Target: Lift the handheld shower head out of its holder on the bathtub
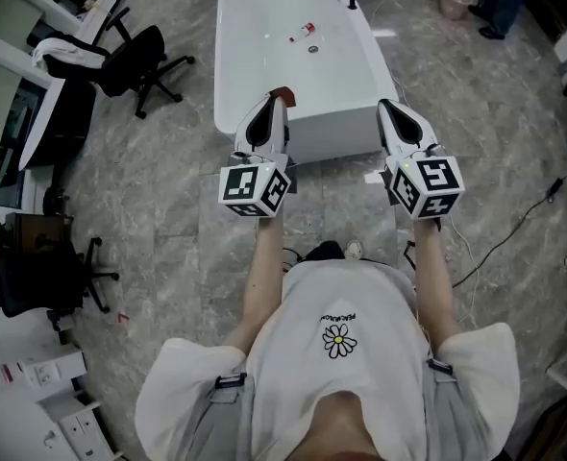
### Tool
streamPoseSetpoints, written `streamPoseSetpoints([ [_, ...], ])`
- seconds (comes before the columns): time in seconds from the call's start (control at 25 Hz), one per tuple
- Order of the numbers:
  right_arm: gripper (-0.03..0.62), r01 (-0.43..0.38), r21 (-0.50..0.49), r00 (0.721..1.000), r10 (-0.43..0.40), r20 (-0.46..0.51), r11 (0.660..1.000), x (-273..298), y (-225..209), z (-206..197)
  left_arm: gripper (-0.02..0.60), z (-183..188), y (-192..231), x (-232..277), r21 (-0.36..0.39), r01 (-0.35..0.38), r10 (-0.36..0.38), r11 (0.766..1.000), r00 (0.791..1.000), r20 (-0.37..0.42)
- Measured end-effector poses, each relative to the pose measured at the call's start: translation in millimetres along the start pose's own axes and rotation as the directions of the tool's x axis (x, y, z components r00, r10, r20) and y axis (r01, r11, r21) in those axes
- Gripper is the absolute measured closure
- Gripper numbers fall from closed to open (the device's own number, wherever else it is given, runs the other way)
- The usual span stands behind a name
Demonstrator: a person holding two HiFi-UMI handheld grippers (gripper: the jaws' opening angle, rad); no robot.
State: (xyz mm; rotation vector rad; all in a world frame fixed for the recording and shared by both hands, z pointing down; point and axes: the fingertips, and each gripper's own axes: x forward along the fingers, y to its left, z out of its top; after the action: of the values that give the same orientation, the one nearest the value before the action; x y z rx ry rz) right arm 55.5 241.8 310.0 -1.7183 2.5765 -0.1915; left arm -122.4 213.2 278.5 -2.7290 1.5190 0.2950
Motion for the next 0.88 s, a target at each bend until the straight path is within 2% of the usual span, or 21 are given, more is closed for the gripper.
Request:
streamPoseSetpoints([
  [0.24,0.574,-0.004,0.037,1.000,0.004,0.008,0.999,-1.7,-9.3,-2.0,0.581,-4.7,3.5,8.5,-0.015,-0.012,0.012,1.000,1.000,-0.022],
  [0.48,0.572,0.024,0.061,1.000,-0.025,0.011,0.998,10.4,-33.7,-2.1,0.581,3.8,33.5,28.8,-0.028,-0.052,0.052,0.998,0.998,0.019],
  [0.68,0.572,0.051,0.039,0.998,-0.052,0.026,0.998,46.0,-52.7,1.5,0.581,-6.2,55.1,72.2,-0.008,-0.031,0.031,1.000,0.999,0.033],
  [0.88,0.572,0.079,0.007,0.996,-0.079,0.046,0.997,112.8,-101.7,16.5,0.581,-12.2,91.9,142.3,0.007,-0.026,0.026,1.000,0.997,0.073],
])
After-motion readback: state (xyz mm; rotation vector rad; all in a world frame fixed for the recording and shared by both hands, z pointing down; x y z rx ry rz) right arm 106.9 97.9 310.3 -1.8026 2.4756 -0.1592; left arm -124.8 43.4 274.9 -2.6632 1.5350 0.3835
